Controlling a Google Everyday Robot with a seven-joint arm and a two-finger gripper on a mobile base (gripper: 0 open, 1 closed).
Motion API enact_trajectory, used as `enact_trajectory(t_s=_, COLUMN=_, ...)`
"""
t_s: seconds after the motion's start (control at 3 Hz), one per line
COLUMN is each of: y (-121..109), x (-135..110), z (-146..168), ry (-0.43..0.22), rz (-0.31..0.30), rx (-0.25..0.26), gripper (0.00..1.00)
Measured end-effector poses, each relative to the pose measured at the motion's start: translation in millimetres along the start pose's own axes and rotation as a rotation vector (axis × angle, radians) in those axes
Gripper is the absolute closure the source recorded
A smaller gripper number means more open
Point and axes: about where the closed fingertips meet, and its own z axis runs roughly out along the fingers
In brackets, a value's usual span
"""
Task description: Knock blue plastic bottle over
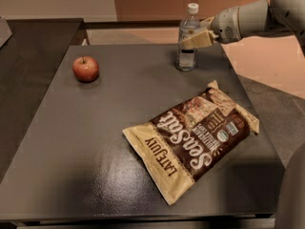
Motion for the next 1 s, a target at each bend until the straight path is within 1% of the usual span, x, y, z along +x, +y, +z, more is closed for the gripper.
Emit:
enact_trajectory(t_s=0.33, y=9.9, x=-2.7, z=-10.4, ry=0.062, rz=-0.043, rx=-0.004, gripper=0.87)
enact_trajectory(t_s=0.67, y=25.4, x=-8.9, z=-22.1, ry=0.177, rz=-0.112, rx=-0.013, gripper=1.00)
enact_trajectory(t_s=1.0, y=43.7, x=-13.0, z=-31.5, ry=0.328, rz=-0.199, rx=-0.032, gripper=1.00)
